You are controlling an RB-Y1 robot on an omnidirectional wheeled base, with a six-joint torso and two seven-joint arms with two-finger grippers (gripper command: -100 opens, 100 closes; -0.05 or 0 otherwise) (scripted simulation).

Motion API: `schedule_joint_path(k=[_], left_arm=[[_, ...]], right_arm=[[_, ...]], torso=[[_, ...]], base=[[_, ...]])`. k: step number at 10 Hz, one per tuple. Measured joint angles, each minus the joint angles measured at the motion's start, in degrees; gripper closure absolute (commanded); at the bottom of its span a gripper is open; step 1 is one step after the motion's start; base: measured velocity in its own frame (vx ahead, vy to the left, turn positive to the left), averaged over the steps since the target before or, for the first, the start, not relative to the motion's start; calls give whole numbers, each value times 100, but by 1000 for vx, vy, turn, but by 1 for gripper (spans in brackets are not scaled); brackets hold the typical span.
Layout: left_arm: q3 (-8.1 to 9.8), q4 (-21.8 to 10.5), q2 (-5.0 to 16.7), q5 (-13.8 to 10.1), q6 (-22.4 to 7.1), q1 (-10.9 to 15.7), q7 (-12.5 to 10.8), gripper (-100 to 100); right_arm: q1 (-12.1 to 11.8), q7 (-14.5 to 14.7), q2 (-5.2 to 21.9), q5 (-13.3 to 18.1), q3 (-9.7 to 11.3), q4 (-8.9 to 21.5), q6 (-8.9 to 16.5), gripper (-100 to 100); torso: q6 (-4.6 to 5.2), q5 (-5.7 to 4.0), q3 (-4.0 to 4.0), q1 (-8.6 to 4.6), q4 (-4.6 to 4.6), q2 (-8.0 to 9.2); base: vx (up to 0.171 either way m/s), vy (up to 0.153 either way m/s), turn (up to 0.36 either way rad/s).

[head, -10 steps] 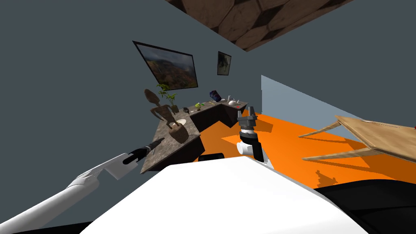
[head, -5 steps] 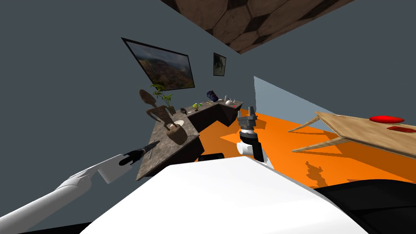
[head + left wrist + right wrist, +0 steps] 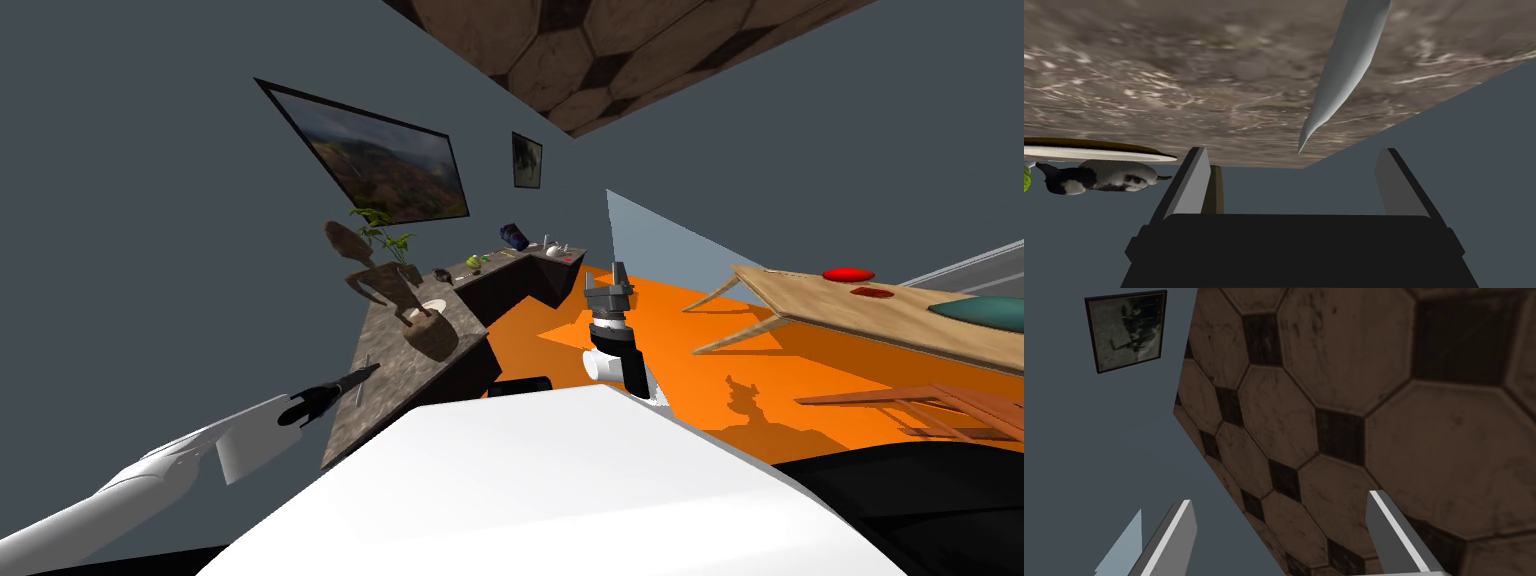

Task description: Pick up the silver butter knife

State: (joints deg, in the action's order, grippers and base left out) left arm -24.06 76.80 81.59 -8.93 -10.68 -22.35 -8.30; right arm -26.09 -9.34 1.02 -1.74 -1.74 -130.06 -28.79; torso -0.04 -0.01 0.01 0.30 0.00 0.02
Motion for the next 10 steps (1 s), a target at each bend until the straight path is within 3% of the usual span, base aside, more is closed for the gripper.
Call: schedule_joint_path(k=[1,2,3,4,6,10], left_arm=[[-129,-32,21,-33,-40,57,12,-100],[-144,-36,23,-36,-50,62,14,0],[-143,-35,23,-36,-49,61,14,-100],[-216,-245,-11,87,50,140,-103,-100],[-161,-438,-72,438,173,90,-440,-100],[-213,-840,-170,1049,405,160,-1079,-100]], right_arm=[[0,0,0,0,0,0,0,0],[0,0,0,0,0,0,0,0],[0,0,0,0,0,0,0,0],[1,0,0,0,1,0,0,0],[1,0,0,0,1,0,0,0],[0,0,0,0,0,0,0,0]], torso=[[2,-1,-2,-4,-1,-3],[0,-2,-4,-8,-1,-6],[1,-3,-5,-11,-2,-8],[6,-4,-2,-15,-1,-3],[3,-5,2,-18,0,3],[0,-5,0,-17,0,-1]], base=[[-5,8,-15],[0,0,0],[-24,-13,-171],[-30,-9,-87],[-31,-18,-93],[-17,-11,-52]])
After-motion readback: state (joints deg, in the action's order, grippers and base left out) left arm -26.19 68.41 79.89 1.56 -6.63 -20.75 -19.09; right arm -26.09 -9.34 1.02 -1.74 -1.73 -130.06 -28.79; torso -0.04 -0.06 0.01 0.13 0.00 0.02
